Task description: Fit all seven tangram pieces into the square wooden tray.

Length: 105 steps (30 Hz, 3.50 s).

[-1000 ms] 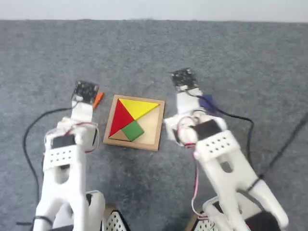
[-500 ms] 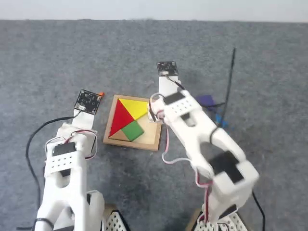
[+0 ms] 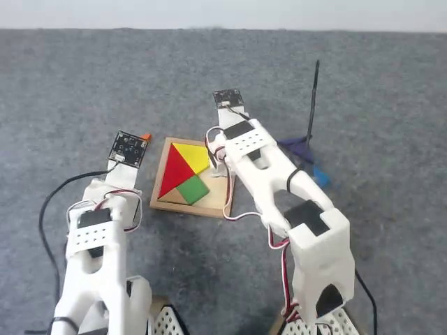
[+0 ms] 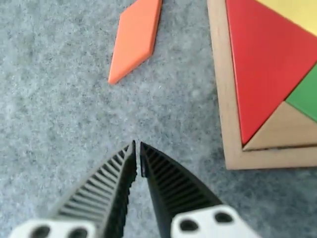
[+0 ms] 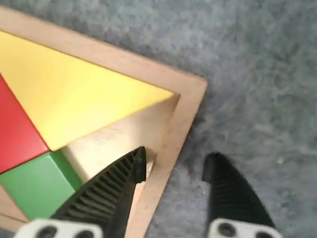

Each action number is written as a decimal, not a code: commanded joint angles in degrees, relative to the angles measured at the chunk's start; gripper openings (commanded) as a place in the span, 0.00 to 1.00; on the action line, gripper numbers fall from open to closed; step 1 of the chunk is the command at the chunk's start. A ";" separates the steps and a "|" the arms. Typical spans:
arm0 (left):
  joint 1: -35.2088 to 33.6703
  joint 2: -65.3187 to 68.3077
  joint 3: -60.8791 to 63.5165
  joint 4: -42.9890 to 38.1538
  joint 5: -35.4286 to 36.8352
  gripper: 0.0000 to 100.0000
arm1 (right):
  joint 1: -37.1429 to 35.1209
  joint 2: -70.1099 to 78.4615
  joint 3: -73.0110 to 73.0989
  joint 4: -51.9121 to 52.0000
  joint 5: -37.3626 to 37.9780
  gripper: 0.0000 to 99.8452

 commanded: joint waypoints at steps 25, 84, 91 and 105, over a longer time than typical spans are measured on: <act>-0.35 -1.93 -0.66 -1.05 -0.88 0.01 | 6.90 -0.66 -7.38 8.31 16.09 0.09; -0.26 -1.93 -0.57 -1.05 -2.64 0.01 | 28.09 -12.09 16.88 -1.45 42.37 0.23; -0.26 -1.93 -0.57 -1.05 -2.64 0.01 | 27.56 -14.02 15.30 -0.31 40.79 0.32; -0.26 -1.93 -0.57 -1.05 -2.73 0.01 | 27.21 -32.66 15.47 12.26 40.97 0.39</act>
